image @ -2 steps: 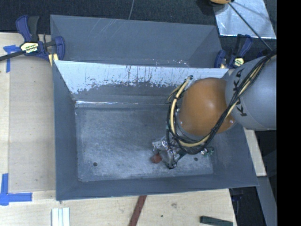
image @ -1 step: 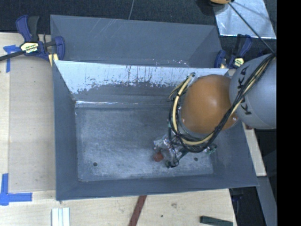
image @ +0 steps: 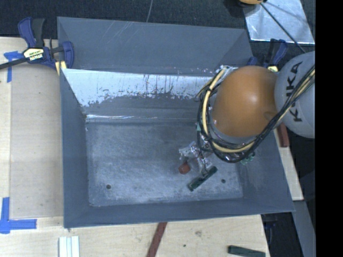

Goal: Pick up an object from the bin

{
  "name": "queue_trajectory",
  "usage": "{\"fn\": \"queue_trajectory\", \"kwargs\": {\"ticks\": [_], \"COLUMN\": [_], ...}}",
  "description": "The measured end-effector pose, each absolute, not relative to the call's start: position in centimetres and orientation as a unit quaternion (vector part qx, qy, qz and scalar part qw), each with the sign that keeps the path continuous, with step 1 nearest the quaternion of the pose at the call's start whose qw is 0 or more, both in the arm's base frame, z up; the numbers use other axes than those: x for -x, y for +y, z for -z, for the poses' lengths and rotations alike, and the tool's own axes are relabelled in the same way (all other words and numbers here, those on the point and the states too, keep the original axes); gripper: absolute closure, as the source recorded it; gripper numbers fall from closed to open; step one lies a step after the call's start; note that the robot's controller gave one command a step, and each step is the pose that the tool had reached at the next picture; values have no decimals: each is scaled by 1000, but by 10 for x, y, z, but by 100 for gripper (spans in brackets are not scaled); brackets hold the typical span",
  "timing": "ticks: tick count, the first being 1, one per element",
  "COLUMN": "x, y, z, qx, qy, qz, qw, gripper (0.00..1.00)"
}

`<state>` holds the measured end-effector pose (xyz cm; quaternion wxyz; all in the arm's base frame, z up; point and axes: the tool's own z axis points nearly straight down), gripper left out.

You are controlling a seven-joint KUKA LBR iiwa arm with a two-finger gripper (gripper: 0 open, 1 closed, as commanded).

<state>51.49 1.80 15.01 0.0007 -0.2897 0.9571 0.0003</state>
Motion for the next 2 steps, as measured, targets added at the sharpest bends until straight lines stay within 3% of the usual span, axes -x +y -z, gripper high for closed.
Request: {"fn": "queue_trajectory", "kwargs": {"ticks": [1,2], "x": [-508,-537], "y": [3,19], "z": [-153,-235], "qx": [290,284], "qy": [957,959], "qz": [0,0], "qw": [2,1], "gripper": [100,100]}}
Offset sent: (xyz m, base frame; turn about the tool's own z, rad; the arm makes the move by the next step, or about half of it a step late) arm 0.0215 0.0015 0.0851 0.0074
